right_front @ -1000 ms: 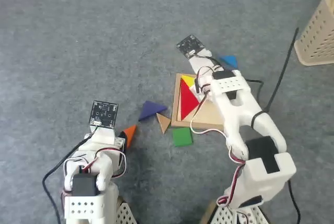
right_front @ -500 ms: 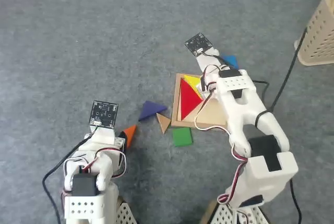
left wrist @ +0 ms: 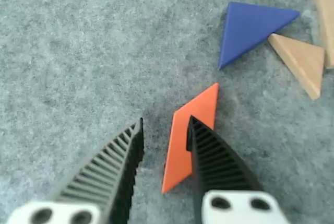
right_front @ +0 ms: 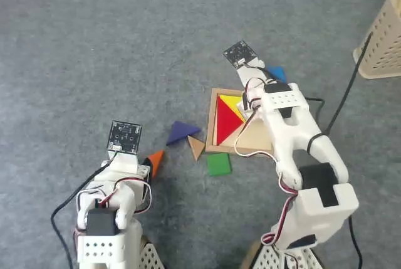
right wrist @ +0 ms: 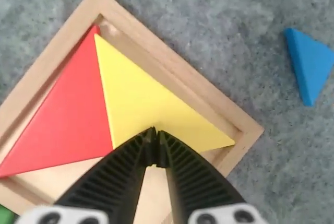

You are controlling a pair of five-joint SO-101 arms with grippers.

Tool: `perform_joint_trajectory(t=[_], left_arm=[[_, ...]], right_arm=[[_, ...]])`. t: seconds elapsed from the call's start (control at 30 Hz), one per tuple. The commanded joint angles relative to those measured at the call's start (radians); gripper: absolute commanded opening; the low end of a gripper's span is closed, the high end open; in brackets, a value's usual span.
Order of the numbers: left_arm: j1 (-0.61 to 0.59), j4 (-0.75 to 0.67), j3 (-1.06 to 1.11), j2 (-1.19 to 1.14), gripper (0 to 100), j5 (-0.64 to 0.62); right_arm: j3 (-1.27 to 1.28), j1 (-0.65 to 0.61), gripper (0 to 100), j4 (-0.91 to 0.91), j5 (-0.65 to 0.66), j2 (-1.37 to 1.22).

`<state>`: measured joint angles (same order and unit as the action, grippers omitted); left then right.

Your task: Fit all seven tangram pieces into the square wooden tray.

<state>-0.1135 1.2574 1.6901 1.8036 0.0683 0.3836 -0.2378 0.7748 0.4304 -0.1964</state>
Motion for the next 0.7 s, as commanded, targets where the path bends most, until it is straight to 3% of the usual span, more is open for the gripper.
perform_joint_trajectory(t=[0.0,0.37,0.67], left_arm=[[0.000,0.006,-0.005,0.015,13,-0.005],[0.000,0.006,-0.005,0.015,13,-0.005],[0.000,0.006,-0.005,0.015,13,-0.005]], right_arm=[[-0.014,0.004,0.6,0.008,0.017,-0.012],[-0.196,0.013,0.6,0.101,-0.034,-0.142],[-0.196,-0.030,0.6,0.099,-0.055,-0.148]])
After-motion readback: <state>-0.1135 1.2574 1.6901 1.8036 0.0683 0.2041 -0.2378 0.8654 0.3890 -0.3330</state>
